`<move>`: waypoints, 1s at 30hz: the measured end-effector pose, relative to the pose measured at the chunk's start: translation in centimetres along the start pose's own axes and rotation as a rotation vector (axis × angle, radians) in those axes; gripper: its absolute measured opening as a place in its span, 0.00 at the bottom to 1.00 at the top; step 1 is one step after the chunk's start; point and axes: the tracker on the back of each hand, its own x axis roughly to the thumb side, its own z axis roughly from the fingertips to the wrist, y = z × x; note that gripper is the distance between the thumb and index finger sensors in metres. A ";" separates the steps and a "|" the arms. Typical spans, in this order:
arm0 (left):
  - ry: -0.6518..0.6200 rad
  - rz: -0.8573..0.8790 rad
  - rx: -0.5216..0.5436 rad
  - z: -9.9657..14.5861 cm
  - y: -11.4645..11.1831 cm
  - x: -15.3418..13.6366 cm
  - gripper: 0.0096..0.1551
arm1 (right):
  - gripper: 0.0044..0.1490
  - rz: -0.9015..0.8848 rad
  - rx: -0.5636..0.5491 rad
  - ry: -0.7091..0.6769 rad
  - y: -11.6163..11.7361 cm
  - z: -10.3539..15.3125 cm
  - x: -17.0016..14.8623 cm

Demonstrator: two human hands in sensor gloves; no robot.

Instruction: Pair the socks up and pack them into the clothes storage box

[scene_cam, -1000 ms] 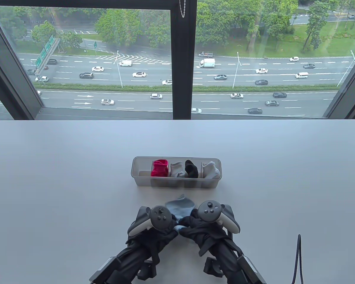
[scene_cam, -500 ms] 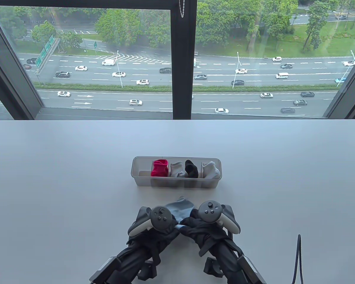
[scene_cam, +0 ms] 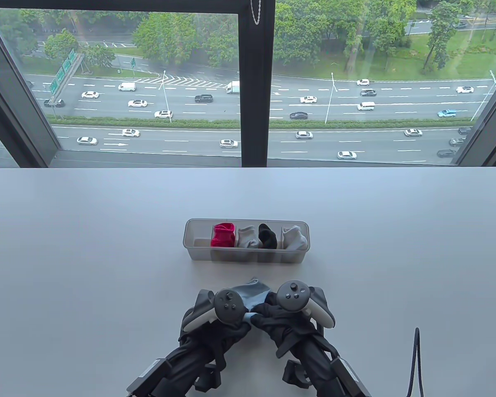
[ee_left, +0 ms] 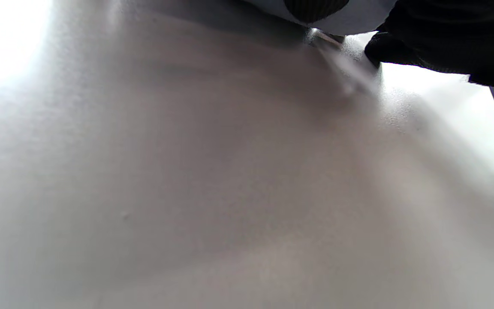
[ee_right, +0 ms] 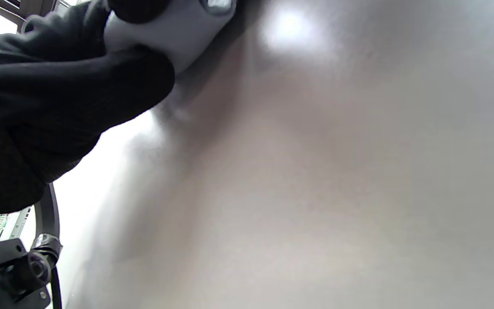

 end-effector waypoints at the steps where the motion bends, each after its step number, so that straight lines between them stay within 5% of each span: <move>1: 0.007 -0.005 0.006 0.0 0.0 0.0 0.32 | 0.28 -0.008 -0.012 0.006 0.0 0.0 0.0; 5: -0.029 -0.002 0.101 0.2 0.5 0.2 0.26 | 0.30 -0.047 -0.016 0.009 -0.2 0.0 -0.1; 7: -0.024 0.001 0.054 0.0 0.5 0.1 0.25 | 0.43 -0.004 -0.023 -0.004 -0.2 0.1 -0.1; 12: -0.010 0.020 0.031 0.0 0.5 -0.2 0.28 | 0.28 0.030 -0.029 0.005 0.0 -0.1 -0.1; 15: 0.017 0.021 0.067 0.3 0.7 -0.5 0.37 | 0.28 0.021 -0.014 0.014 0.2 -0.1 0.0; 18: -0.040 0.013 0.101 0.6 0.9 -0.3 0.27 | 0.29 -0.001 -0.017 0.005 -0.2 0.0 0.0; 21: -0.069 -0.043 0.078 0.4 0.7 0.1 0.27 | 0.41 0.001 -0.032 0.006 -0.2 0.0 0.0; 24: -0.063 -0.091 0.012 0.2 -0.2 0.5 0.30 | 0.29 -0.002 -0.040 0.007 -0.3 -0.1 0.1; 30: -0.013 -0.175 0.033 0.3 -0.2 1.2 0.31 | 0.27 -0.015 -0.028 0.010 -0.1 -0.2 0.6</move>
